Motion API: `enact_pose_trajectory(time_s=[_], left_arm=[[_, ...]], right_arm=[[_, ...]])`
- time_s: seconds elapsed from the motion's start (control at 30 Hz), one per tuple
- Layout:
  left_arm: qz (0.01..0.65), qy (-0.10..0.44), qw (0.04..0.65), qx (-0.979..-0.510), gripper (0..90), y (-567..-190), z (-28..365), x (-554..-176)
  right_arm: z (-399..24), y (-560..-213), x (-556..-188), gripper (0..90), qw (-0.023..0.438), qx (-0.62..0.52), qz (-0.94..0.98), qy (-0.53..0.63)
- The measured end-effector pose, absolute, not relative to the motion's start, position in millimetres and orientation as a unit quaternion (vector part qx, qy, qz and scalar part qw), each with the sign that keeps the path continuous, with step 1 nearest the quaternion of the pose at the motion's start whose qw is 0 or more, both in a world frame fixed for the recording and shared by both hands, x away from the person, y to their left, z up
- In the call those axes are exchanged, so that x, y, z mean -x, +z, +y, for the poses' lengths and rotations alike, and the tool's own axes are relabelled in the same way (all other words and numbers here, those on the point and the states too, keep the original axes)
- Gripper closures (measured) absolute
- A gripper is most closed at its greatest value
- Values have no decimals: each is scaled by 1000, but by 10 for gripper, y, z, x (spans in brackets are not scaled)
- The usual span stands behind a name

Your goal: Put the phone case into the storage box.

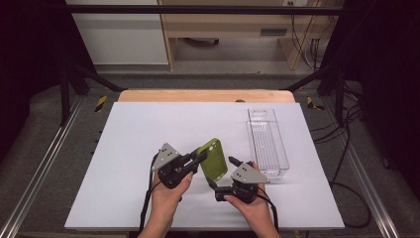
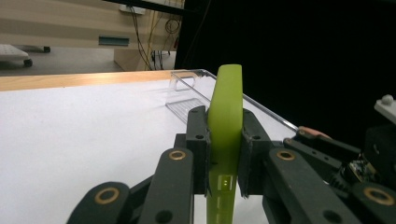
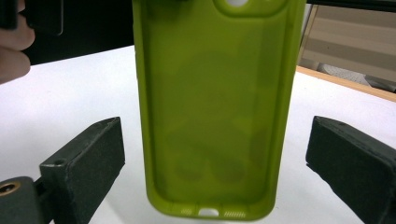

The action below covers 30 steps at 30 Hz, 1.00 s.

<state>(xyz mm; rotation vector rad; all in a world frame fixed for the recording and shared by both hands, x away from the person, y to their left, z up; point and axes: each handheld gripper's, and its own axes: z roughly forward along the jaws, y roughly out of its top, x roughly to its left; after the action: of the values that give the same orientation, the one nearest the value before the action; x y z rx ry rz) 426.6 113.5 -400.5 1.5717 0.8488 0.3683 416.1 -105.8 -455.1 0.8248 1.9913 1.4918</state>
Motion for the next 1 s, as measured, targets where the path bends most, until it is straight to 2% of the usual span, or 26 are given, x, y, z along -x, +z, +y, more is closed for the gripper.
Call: enact_pose_trajectory(time_s=[0.4,1.0], left_arm=[[336,189,592,-708,772,-4047,958,-4180],[328,200,596,-705,772,-4062,838,-4102]], right_arm=[[-1076,-4507,-4168,52,245,-331,714,566],[-1092,-4463,-4158,73,241,-342,694,586]])
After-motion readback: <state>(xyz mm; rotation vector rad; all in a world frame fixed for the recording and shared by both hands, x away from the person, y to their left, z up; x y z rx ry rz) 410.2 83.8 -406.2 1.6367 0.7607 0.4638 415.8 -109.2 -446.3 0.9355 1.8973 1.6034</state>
